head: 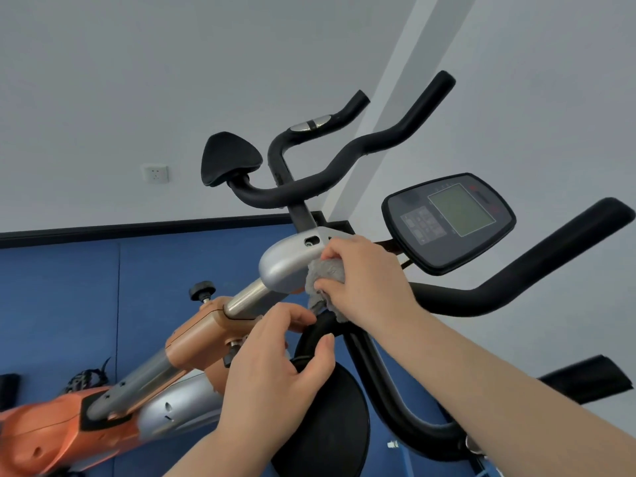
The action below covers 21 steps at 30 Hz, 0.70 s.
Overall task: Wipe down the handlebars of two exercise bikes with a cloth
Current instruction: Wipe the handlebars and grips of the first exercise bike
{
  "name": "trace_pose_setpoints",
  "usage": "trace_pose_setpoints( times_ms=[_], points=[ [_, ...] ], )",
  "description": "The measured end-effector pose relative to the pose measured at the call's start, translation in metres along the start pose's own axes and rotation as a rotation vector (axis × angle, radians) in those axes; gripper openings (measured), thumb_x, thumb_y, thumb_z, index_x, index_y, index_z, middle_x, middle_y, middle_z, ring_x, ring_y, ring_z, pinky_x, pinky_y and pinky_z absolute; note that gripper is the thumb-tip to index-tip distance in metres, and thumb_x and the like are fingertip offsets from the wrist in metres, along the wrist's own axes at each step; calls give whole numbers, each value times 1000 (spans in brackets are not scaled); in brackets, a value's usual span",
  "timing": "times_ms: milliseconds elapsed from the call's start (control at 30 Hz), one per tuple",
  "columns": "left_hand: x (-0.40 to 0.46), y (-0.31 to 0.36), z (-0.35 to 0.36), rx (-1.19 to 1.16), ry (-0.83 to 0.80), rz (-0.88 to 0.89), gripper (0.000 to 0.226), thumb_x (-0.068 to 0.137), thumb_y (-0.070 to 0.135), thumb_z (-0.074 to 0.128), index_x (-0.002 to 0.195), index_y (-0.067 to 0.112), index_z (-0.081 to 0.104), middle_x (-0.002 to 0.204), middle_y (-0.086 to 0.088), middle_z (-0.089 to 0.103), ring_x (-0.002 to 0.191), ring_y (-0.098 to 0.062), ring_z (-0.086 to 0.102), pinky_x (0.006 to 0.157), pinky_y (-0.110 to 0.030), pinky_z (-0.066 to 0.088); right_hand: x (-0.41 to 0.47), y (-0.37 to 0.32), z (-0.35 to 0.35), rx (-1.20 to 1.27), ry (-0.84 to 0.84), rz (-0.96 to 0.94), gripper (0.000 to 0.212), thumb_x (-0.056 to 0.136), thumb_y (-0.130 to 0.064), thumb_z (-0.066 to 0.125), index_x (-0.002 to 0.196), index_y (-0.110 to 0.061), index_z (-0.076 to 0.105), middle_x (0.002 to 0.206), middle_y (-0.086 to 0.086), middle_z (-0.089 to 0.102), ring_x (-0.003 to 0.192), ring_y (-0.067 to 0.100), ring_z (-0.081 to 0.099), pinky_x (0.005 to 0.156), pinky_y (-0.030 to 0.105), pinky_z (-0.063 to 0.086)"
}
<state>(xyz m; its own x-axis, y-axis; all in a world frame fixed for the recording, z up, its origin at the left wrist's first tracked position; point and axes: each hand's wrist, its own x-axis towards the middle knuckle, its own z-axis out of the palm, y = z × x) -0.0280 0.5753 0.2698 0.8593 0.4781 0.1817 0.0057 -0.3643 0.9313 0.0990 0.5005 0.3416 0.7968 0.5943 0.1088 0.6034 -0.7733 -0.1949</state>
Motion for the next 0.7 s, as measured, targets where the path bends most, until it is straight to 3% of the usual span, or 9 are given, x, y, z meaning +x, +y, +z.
trace_pose_setpoints(
  times_ms=[133, 267, 367, 467, 633, 700],
  points=[
    [0, -2, 1, 10, -10, -13, 25, 70, 59, 51, 91, 45, 50, 103, 32, 55, 99, 10, 51, 68, -13, 39, -3, 1, 11, 1, 133, -41, 26, 80, -32, 69, 101, -23, 57, 99, -4, 58, 83, 14, 54, 71, 26, 42],
    [-1, 0, -1, 27, -48, -26, 28, 71, 65, 48, 92, 46, 49, 101, 32, 55, 89, 5, 56, 64, -13, 41, -8, 3, 11, 104, 149, 98, 28, 86, -31, 64, 110, -20, 57, 108, -2, 60, 97, 16, 56, 80, 27, 42],
    [0, 1, -5, 64, -100, -6, 29, 72, 67, 46, 93, 47, 49, 101, 32, 55, 88, 6, 56, 67, -13, 44, -16, 4, 0, 287, 187, 179, 24, 83, -26, 68, 105, -24, 59, 105, -5, 60, 95, 8, 55, 77, 15, 39],
    [5, 3, -15, 121, -195, 33, 27, 76, 66, 48, 95, 47, 48, 97, 29, 57, 92, 11, 54, 69, -12, 45, -37, 9, -23, 410, 357, 216, 24, 79, -22, 72, 96, -34, 59, 99, -14, 58, 91, -5, 53, 74, 4, 38],
    [21, 6, -37, 274, -318, 93, 30, 76, 69, 46, 100, 50, 48, 89, 36, 52, 98, 32, 35, 57, -3, 39, -86, 12, -48, 526, 468, 400, 16, 82, -27, 69, 97, -32, 62, 93, -11, 64, 82, 10, 61, 67, 22, 43],
    [24, 5, -44, 276, -324, 93, 29, 76, 68, 48, 98, 50, 49, 88, 37, 52, 96, 35, 33, 61, 2, 38, -109, 9, -47, 578, 493, 477, 14, 83, -31, 68, 94, -38, 62, 89, -10, 66, 74, 14, 62, 61, 26, 44]
  ],
)
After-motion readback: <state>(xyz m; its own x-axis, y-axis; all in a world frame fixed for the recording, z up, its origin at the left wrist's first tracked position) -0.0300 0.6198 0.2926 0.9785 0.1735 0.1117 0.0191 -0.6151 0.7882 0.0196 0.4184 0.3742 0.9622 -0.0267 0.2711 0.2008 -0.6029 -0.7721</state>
